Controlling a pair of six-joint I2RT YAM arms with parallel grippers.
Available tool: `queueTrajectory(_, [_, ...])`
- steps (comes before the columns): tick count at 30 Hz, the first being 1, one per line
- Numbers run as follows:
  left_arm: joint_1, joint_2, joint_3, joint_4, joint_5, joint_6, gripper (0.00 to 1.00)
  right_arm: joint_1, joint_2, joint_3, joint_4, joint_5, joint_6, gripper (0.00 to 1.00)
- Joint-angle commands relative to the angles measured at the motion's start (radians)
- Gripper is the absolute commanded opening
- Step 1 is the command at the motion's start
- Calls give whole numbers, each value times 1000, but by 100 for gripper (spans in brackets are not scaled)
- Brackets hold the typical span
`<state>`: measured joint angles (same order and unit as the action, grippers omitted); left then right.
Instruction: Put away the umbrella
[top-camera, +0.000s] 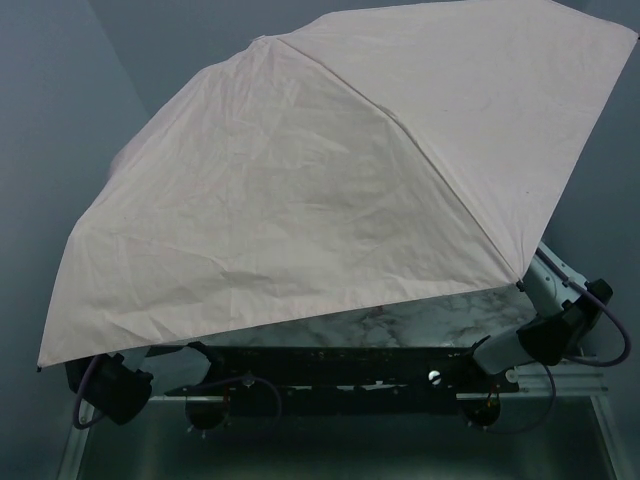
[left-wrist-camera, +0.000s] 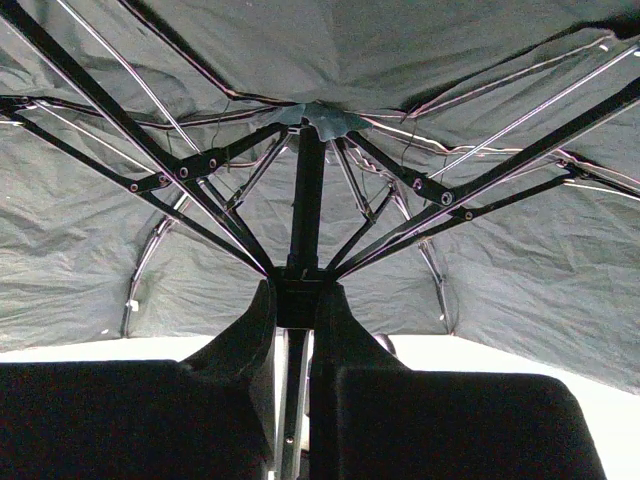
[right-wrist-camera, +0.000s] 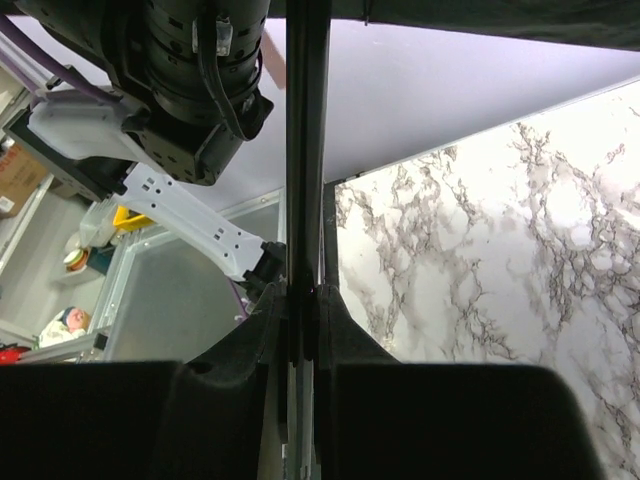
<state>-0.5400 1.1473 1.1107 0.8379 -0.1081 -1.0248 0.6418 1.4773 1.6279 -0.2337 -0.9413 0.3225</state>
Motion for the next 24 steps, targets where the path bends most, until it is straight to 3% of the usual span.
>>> queueTrajectory(1, [-2, -28, 34, 6, -1, -10, 0, 7, -11, 20, -3, 11, -33, 1])
queueTrajectory(4, [-2, -32, 31, 18, 14, -19, 0, 7, -10, 26, -9, 22, -37, 1])
queueTrajectory(5, [-1, -34, 28, 20, 30, -19, 18, 6, -10, 32, -21, 35, -48, 1])
queueTrajectory(6, [-1, -35, 24, 27, 53, -14, 28, 5, -8, 39, -29, 47, -57, 1])
queueTrajectory(7, [-2, -35, 19, 33, 86, -8, 28, 6, -7, 43, -38, 63, -67, 1])
queueTrajectory(9, [-1, -34, 7, 19, 138, -23, 15, 4, -5, 42, -42, 77, -74, 1])
queueTrajectory(10, [-1, -32, -1, 7, 155, -35, 0, 4, -5, 38, -40, 78, -75, 1])
queueTrajectory(20, [-27, 27, -70, -82, 364, -157, 0, -82, 7, 0, 9, 203, -15, 1])
queueTrajectory(24, [-88, 50, -141, -63, 345, -175, 0, -103, 9, -27, 43, 244, 4, 1])
